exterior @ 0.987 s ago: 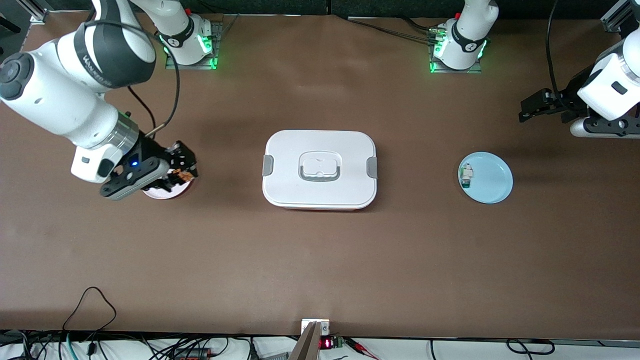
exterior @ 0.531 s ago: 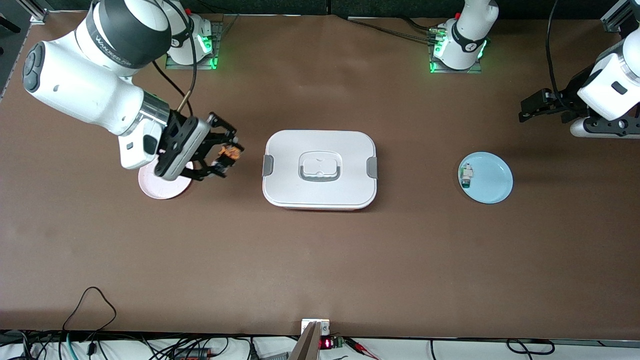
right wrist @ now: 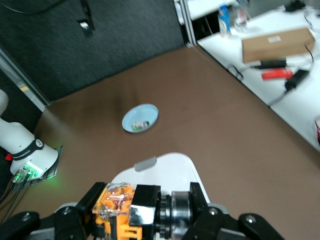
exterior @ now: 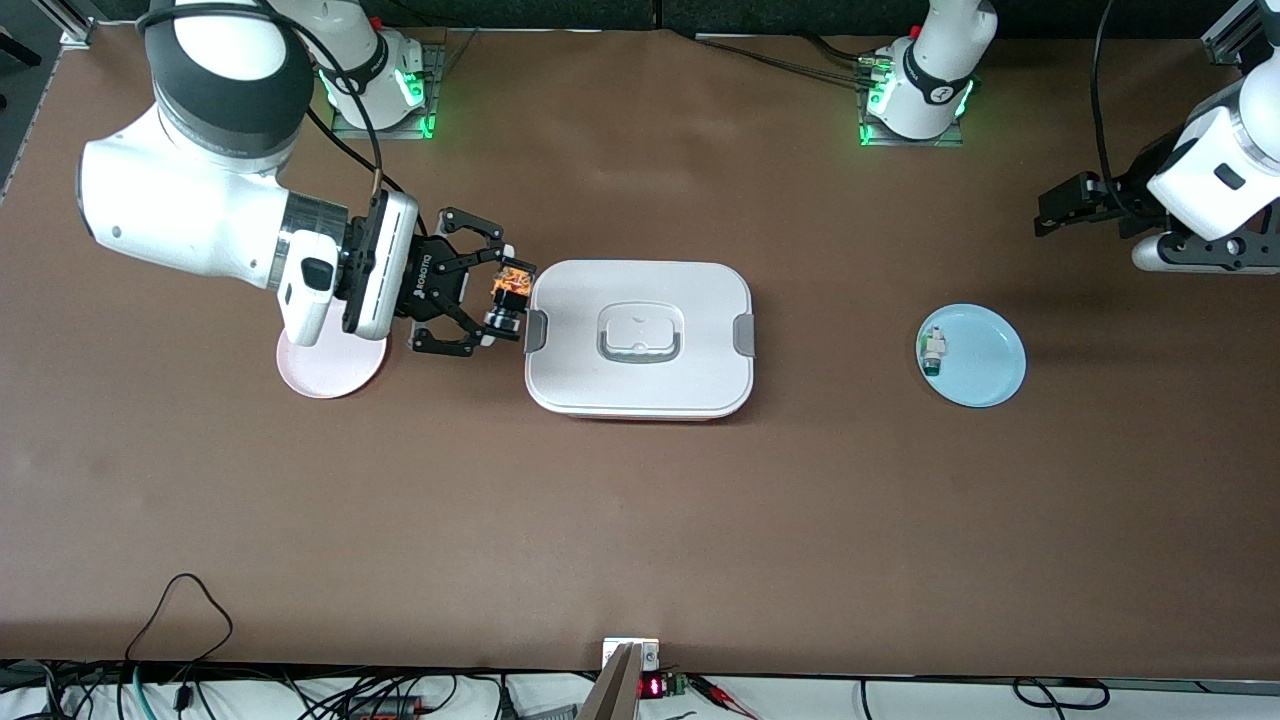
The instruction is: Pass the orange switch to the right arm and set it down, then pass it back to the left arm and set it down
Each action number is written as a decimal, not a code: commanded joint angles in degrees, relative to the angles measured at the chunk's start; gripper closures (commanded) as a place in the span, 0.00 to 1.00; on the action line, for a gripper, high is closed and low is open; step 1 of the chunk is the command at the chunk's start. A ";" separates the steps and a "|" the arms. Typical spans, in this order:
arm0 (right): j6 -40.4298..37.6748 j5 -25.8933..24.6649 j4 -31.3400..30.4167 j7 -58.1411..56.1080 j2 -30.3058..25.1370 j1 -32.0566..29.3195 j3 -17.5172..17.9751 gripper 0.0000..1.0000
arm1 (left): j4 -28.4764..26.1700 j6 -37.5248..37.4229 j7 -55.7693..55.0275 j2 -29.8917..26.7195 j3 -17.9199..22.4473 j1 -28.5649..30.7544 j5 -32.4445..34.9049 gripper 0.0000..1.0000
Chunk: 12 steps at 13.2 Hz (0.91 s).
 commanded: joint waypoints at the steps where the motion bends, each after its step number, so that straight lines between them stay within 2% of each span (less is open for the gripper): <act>1: -0.20 8.85 0.20 -13.98 2.08 0.46 0.44 0.68 | 1.16 -3.86 1.57 0.91 -0.30 0.52 -2.19 0.00; 3: -0.55 16.22 -0.76 -23.06 3.75 0.38 0.44 0.69 | 1.08 -6.84 0.88 1.00 -0.04 0.52 -12.07 0.00; 5: -0.55 20.99 -0.77 -24.50 4.63 0.55 0.44 0.69 | 0.99 -8.26 0.70 2.57 -0.04 1.22 -21.74 0.00; 9: 2.42 29.69 1.42 -26.61 7.00 4.41 0.44 0.69 | -1.73 -9.23 -0.62 10.12 0.05 5.08 -49.77 0.00; 12: 7.79 35.84 3.18 -26.52 7.98 8.71 0.44 0.69 | -1.74 -8.27 -0.54 14.00 0.05 5.09 -59.04 0.00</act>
